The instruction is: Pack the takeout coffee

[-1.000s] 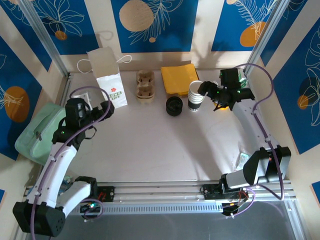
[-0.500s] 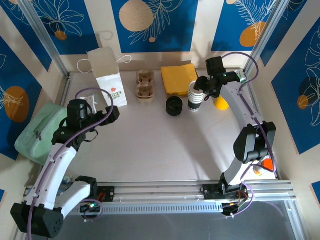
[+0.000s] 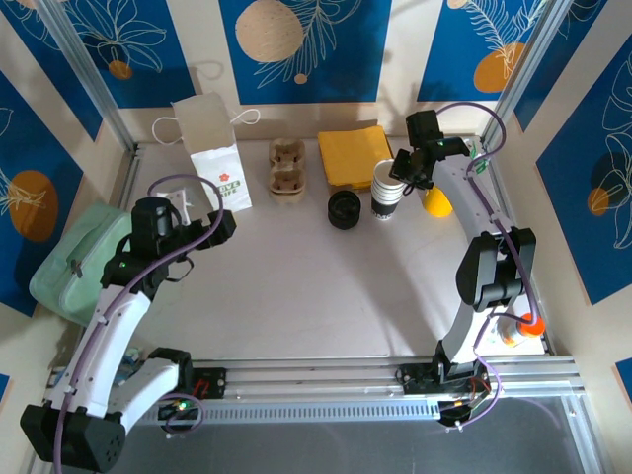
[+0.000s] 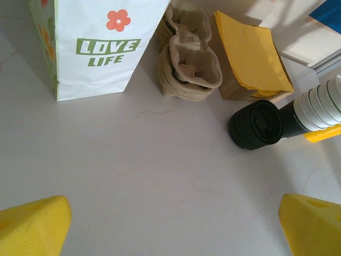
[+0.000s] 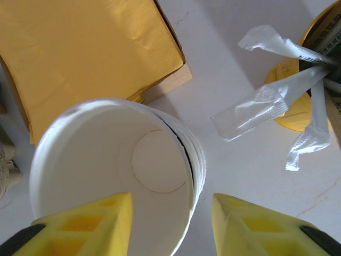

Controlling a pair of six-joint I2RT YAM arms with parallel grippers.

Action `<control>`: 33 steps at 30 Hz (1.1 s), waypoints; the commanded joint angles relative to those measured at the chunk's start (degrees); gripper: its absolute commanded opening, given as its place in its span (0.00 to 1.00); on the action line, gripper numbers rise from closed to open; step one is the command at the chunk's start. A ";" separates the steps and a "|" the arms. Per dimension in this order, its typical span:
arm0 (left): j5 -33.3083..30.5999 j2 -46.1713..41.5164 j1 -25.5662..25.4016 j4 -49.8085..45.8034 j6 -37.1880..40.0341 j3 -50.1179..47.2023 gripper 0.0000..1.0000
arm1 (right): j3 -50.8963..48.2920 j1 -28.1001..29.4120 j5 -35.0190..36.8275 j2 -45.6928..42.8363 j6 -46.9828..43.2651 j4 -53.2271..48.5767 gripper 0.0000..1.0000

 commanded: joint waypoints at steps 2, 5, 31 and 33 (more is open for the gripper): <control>0.22 -0.86 -0.35 -0.09 -0.04 0.03 0.99 | 1.37 -0.20 -0.29 1.29 -0.14 -0.23 0.38; -0.30 -0.92 -0.37 -0.02 -0.22 -0.60 0.99 | 1.15 -0.38 -0.01 1.37 0.54 -0.21 0.33; -1.00 -1.28 -0.37 -0.93 -0.82 -0.61 0.99 | 3.41 -0.89 -2.45 -2.90 -0.50 -2.52 0.09; -1.01 -1.43 -0.33 -1.03 -0.86 -0.51 0.99 | 4.15 -1.08 -3.30 -4.09 -0.71 -3.26 0.08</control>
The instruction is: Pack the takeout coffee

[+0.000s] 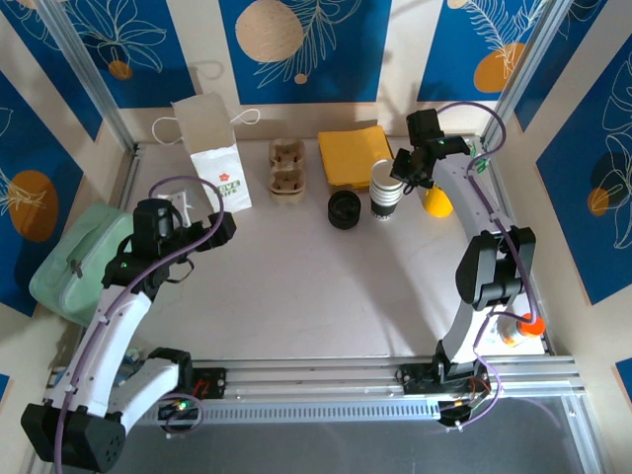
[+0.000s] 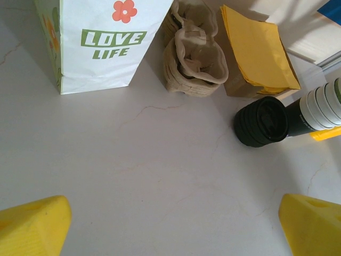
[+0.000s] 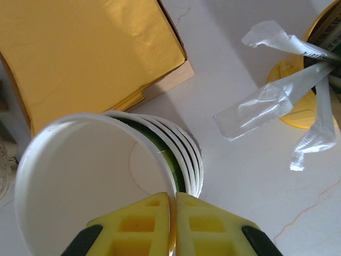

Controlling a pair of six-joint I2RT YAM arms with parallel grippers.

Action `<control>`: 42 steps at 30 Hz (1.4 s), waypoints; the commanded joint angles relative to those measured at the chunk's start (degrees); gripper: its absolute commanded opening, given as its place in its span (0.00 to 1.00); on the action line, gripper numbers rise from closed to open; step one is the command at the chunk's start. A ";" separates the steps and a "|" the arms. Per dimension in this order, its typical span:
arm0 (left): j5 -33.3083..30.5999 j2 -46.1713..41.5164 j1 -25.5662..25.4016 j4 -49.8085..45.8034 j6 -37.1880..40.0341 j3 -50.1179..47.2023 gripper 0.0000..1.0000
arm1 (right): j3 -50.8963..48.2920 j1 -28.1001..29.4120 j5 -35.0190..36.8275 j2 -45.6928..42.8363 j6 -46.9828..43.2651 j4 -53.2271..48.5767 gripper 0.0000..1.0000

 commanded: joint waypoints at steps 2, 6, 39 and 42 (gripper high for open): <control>-0.63 -1.37 -0.33 -0.84 -0.58 0.35 0.99 | 3.51 -0.57 -2.57 -5.48 -1.20 -2.57 0.08; -0.65 -1.54 -0.40 -0.85 -0.76 0.43 0.99 | 5.17 -0.71 -3.58 -7.65 -1.63 -4.39 0.07; 0.70 -1.65 -0.33 0.19 -1.73 -0.66 0.99 | -28.08 26.11 -2.27 -25.05 -0.50 10.43 0.07; 0.73 -1.76 -0.35 0.35 -1.88 -0.96 0.99 | -31.06 27.47 -2.36 -24.46 -0.26 12.96 0.07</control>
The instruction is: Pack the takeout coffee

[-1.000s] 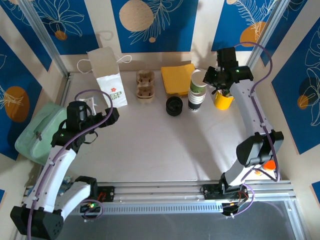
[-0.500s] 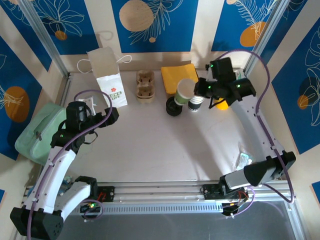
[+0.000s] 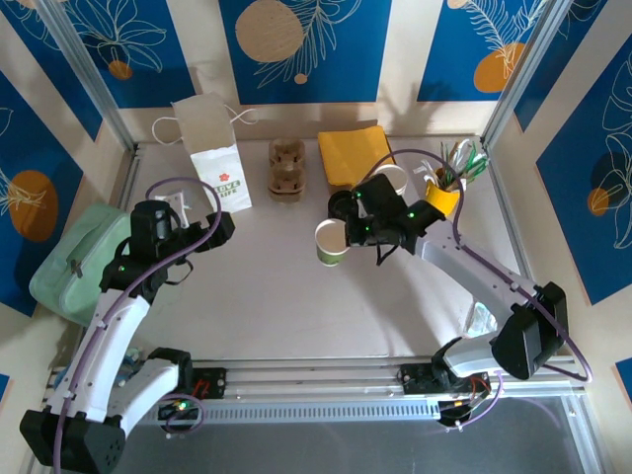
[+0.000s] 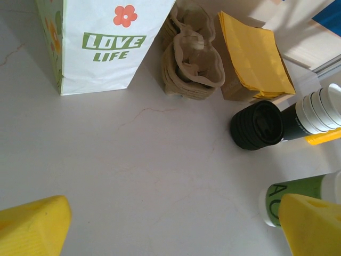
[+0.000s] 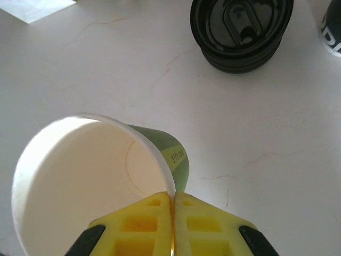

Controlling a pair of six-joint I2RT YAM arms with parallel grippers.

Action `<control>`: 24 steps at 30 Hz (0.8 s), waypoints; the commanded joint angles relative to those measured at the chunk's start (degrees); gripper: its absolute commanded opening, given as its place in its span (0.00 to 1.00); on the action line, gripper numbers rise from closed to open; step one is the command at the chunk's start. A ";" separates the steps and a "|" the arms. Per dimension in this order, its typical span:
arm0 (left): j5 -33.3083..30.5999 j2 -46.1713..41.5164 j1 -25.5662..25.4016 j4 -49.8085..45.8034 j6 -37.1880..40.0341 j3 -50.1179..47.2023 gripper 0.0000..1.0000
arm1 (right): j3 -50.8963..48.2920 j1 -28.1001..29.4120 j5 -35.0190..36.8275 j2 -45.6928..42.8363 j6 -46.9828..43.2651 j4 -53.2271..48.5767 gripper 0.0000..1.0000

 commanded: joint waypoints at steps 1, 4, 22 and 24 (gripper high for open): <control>0.94 -0.50 -0.33 0.67 -0.70 -0.95 0.99 | -2.44 1.43 1.38 0.02 1.10 4.90 0.07; 1.15 -0.41 -0.36 1.01 -0.89 -1.15 0.99 | -3.59 2.24 1.17 1.78 1.23 5.73 0.07; 0.99 -0.09 -0.37 0.77 -0.58 -1.26 0.99 | -8.14 6.05 2.27 6.36 3.30 8.01 0.08; 0.93 -0.05 -0.35 0.80 -0.62 -1.26 0.99 | -8.32 6.24 2.50 6.40 3.38 8.02 0.09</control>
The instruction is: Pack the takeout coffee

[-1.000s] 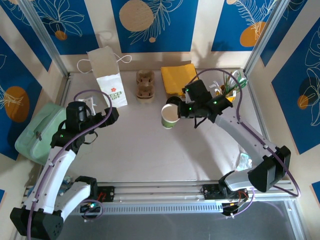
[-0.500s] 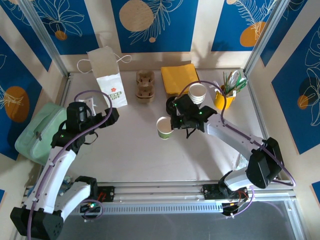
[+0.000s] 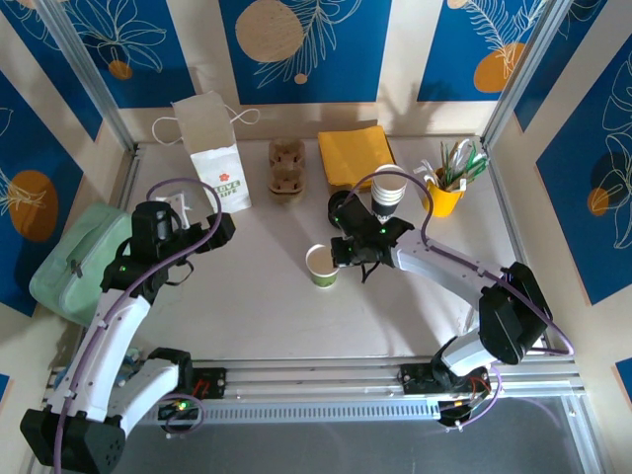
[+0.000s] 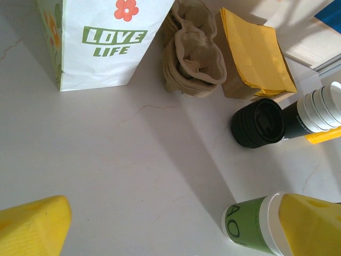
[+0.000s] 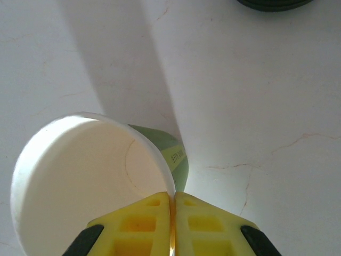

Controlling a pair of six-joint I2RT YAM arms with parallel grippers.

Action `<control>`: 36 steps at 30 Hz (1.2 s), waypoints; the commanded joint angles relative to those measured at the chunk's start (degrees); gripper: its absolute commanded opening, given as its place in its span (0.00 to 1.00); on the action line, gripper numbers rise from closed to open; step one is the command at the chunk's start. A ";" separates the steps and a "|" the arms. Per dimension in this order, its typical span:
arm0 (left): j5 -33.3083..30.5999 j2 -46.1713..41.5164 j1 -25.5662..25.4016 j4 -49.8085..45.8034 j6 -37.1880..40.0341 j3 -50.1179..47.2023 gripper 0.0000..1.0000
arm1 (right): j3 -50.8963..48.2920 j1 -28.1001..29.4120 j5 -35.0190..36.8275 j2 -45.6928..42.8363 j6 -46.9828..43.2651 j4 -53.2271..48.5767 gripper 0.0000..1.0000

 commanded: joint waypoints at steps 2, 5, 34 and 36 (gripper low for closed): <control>0.83 0.03 -0.39 0.73 -0.42 -0.67 0.99 | -0.70 0.69 0.28 0.50 1.05 0.60 0.11; 1.08 0.04 -0.38 0.85 -0.58 -0.64 0.99 | -0.70 1.05 0.64 0.18 1.00 0.48 0.16; 5.00 13.74 -18.92 1.26 8.57 19.52 0.98 | -5.86 -7.53 5.90 -17.72 -3.92 7.93 0.59; 4.62 17.32 -20.75 2.80 11.03 20.99 0.98 | -8.72 -10.69 3.79 -18.82 -3.73 10.54 0.60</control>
